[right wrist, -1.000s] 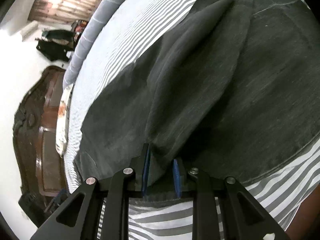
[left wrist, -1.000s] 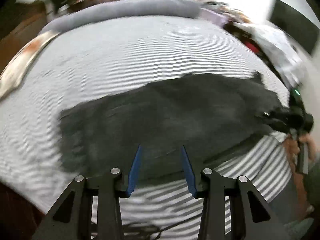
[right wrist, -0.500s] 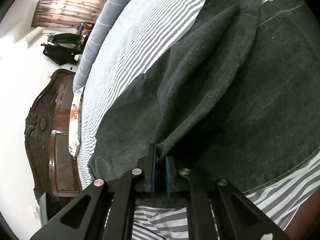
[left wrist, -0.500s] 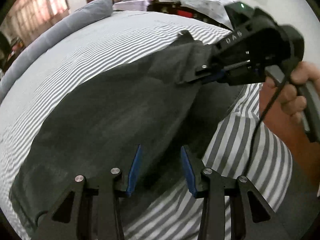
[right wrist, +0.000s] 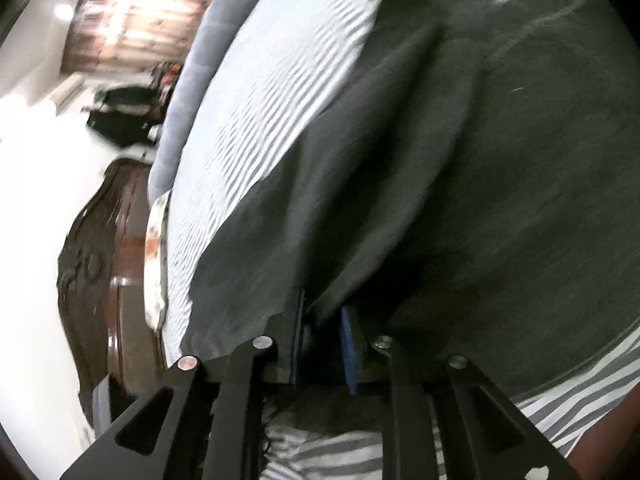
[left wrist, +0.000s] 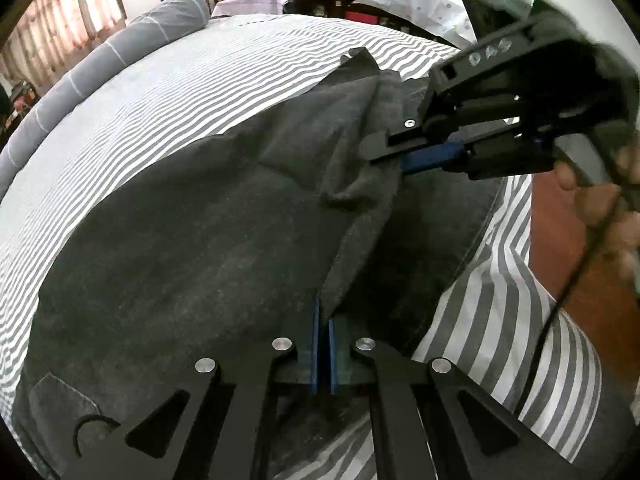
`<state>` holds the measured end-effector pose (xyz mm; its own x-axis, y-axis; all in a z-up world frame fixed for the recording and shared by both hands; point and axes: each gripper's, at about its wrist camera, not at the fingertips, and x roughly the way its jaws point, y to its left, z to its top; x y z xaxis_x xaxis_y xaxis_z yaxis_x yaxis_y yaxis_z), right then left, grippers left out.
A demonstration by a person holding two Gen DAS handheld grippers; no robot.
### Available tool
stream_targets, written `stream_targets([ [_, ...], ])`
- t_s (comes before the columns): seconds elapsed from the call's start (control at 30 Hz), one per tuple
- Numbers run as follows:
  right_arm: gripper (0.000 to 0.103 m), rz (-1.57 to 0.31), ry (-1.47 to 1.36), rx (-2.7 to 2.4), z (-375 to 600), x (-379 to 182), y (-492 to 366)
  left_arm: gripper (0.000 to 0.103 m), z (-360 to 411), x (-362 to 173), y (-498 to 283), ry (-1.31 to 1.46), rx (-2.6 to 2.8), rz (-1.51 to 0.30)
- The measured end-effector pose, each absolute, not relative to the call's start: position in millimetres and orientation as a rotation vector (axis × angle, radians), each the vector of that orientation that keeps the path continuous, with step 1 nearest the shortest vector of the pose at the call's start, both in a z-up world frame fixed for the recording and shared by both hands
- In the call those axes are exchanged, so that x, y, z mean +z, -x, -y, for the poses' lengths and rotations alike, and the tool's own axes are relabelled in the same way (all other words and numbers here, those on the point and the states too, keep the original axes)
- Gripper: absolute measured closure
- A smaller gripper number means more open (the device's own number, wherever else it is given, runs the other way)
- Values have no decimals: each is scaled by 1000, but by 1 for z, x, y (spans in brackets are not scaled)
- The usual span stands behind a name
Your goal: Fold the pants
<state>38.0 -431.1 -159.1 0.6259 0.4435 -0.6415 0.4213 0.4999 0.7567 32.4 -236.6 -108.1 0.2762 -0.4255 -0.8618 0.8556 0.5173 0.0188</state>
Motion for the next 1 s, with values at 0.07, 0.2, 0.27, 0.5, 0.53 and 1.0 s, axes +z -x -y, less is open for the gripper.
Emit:
stream_targets([
  [0.07, 85, -920, -1116, -27, 451, -166, -37, 100, 237, -105, -34, -541, -919, -937],
  [0.2, 85, -865, -1150, -97, 489, -173, -39, 100, 236, -99, -37, -529, -921, -946],
  [0.27, 85, -838, -1158, -116, 508, -175, -43, 100, 235, -96, -39, -521, -921, -953],
  [0.5, 86, -787, -1156, -179, 551, -169, -67, 100, 229, -90, -46, -464, -909, -977],
  [0.53, 86, -783, -1159, -187, 555, -168, -70, 100, 229, -89, -47, -463, -906, -977],
  [1.0, 86, -741, -1208, -235, 589, -163, -76, 100, 225, -85, -50, -433, -882, -981],
])
